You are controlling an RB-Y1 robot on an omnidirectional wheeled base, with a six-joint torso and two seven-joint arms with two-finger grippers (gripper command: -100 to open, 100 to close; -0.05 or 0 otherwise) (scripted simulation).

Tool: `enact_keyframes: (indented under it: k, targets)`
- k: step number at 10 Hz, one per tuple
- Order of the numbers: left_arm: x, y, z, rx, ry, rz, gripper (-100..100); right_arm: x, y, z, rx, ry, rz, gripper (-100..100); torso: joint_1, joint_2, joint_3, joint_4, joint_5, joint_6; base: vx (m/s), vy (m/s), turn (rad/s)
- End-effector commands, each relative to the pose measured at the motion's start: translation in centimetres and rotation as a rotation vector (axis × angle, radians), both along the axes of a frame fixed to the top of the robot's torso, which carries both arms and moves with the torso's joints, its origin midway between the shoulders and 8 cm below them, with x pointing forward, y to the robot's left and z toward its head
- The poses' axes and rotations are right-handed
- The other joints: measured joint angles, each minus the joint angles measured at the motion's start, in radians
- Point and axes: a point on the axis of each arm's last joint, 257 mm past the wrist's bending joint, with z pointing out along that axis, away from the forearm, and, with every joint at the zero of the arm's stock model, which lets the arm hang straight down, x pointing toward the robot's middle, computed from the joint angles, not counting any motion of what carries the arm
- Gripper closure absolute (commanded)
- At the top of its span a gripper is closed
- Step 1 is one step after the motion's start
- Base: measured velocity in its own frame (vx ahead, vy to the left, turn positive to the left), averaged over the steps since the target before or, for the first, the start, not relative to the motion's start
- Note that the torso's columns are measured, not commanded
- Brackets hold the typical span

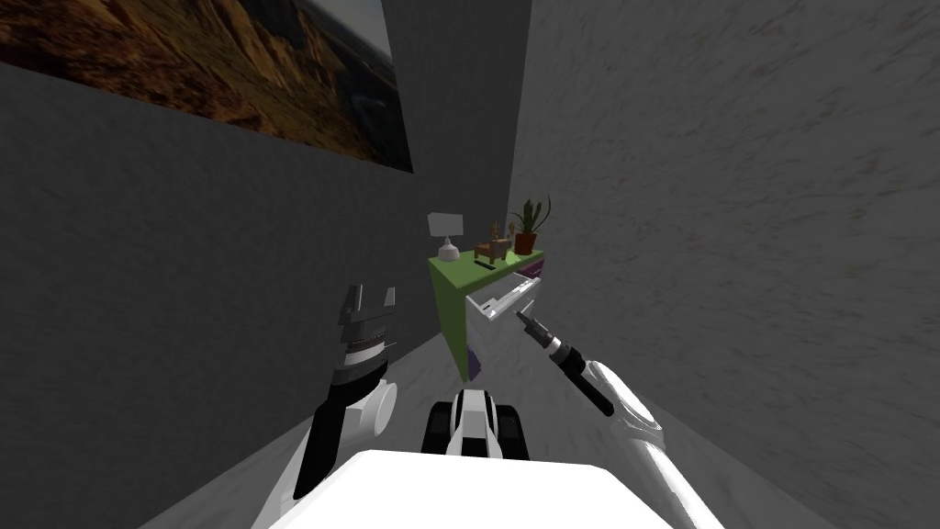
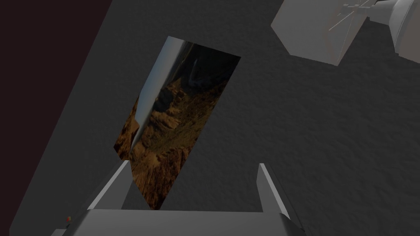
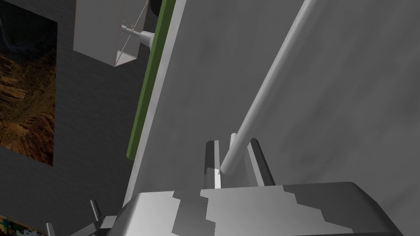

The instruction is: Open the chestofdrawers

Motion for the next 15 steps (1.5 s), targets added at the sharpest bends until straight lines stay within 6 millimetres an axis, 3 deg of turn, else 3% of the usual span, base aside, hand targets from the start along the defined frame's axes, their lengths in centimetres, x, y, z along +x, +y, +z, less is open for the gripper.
enact_keyframes:
  k: [1, 2, 10, 11, 12, 15]
  targets:
    - [0.0, 0.0, 0.0, 0.000, 0.000, 0.000, 0, -0.1, 0.0, 0.1, 0.000, -0.001, 0.005, 100, 0.000, 0.001, 0.001, 0.001, 0.000, 0.000, -0.083, -0.063, -0.019]
    - [0.0, 0.0, 0.0, 0.000, 0.000, 0.000, 0, 0.3, -0.7, 0.9, 0.000, 0.006, 0.005, -100, 0.006, -0.005, -0.003, 0.000, 0.002, -0.002, -0.040, 0.005, 0.003]
    - [0.0, 0.0, 0.0, 0.000, 0.000, 0.000, 0, 2.6, -3.2, 5.2, 0.005, 0.005, -0.001, -100, 0.003, -0.001, -0.001, 0.000, 0.001, -0.001, -0.030, 0.031, 0.007]
    - [0.0, 0.0, 0.0, 0.000, 0.000, 0.000, 0, 2.1, -2.8, 4.3, 0.003, 0.016, -0.001, -100, 0.005, 0.001, 0.000, 0.002, 0.003, -0.001, -0.006, 0.007, -0.001]
    - [0.0, 0.0, 0.0, 0.000, 0.000, 0.000, 0, 2.2, -2.9, 4.2, 0.005, 0.021, -0.004, 0, 0.005, 0.001, 0.001, 0.001, 0.002, -0.002, 0.000, 0.000, 0.000]
    - [0.0, 0.0, 0.0, 0.000, 0.000, 0.000, 0, 2.1, -3.1, 3.8, 0.004, 0.029, -0.009, 0, 0.004, -0.002, -0.001, -0.002, 0.001, -0.002, 0.000, 0.000, 0.000]
